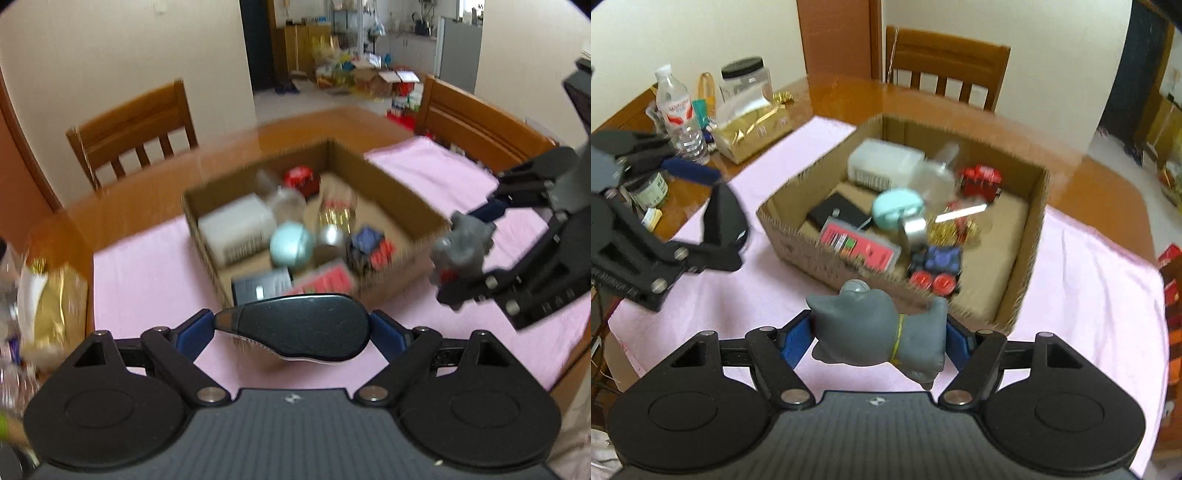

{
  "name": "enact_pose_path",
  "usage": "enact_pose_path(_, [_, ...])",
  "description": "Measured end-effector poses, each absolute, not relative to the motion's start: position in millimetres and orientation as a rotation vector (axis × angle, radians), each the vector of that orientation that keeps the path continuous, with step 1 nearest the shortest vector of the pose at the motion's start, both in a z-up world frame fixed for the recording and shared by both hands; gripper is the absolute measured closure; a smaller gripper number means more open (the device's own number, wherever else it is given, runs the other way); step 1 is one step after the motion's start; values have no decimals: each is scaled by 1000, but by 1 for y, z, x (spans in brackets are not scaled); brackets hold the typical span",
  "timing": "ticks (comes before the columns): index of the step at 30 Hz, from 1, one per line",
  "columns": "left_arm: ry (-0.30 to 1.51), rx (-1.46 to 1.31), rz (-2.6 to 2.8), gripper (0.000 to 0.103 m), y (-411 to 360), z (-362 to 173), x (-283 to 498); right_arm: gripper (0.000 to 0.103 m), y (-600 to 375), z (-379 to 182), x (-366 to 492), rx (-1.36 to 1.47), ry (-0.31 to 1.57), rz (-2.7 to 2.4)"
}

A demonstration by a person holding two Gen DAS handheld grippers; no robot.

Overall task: Organize rigid objects
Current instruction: 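Carry the gray toy into the box and release it while the left tool carries the black object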

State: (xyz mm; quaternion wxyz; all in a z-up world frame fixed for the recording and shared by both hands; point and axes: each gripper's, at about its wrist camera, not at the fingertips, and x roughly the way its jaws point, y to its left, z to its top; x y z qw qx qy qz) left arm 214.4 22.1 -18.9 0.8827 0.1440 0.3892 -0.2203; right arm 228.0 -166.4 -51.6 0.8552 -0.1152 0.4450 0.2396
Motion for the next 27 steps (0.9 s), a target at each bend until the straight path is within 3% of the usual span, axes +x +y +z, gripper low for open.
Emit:
enact_pose_path(12, [799,263,-370,13,-3,-51,287,26,-183,-41,263,-253,886,482])
enact_pose_path(18, [756,198,-298,3,6,-49,283,26,-186,-45,291,-271,881,483])
enact_pose_path(27, [718,116,-244,1,19,-31,269,26,-183,-45,361,-279,853,459])
